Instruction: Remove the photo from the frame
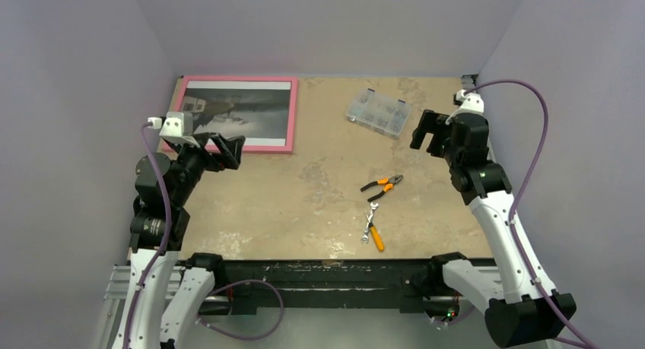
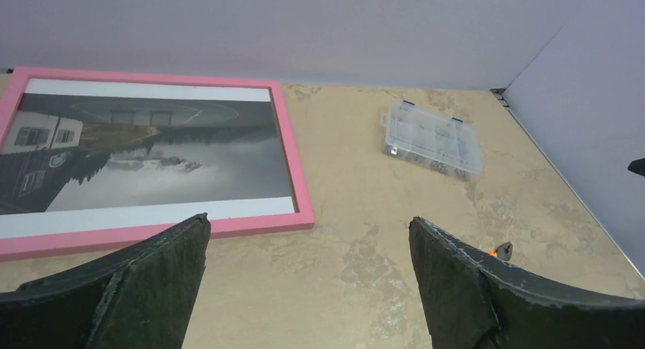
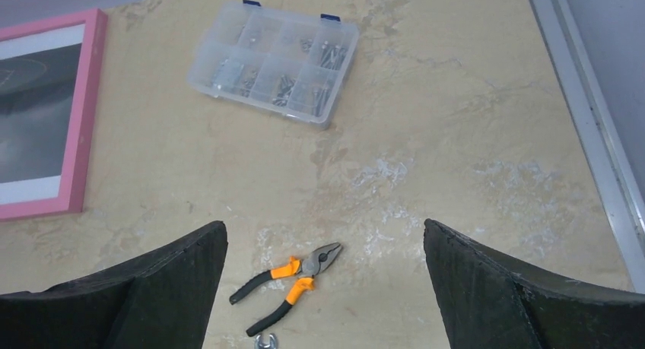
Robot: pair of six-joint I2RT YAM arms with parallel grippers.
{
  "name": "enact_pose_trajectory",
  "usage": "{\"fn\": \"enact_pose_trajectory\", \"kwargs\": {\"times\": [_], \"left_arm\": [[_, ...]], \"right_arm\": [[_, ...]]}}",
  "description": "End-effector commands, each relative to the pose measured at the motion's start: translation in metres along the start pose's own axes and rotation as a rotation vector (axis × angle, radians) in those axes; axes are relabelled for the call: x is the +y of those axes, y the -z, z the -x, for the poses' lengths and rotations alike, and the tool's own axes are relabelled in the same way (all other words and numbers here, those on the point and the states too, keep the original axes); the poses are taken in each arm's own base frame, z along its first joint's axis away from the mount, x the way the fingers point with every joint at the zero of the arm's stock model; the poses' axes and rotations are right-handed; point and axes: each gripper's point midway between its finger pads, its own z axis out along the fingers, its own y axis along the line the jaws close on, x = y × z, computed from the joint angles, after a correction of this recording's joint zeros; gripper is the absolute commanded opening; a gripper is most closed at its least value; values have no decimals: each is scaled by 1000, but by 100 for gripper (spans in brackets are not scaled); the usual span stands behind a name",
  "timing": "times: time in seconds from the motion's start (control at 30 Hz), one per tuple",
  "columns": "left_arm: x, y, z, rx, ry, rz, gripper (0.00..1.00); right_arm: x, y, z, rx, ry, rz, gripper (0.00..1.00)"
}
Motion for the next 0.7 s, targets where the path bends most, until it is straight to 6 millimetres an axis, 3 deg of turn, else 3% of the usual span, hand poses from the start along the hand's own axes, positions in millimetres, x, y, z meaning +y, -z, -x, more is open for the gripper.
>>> {"fn": "enact_pose_trajectory", "kwargs": {"times": [0.0,0.1,0.2,0.4,0.53,0.67], "left_arm": [[-8,-5,11,-23,23,-33,100],[3,-13,4,11,56,30,100],[14,-22,-7,88,91,91,100],[30,-34,-31,205,160,187,100],[32,-41,-41,246,188,191,100],[33,-48,-49,281,223,187,100]], "right_arm": [[22,-7,2,5,1,113,99],[55,-12,-10,52,-2,252,99],[90,-25,-38,155,65,298,99],[188,-35,-88,204,258,370,99],[239,-56,-110,271,140,384,97],[289,-76,-113,286,-10,451,97]]}}
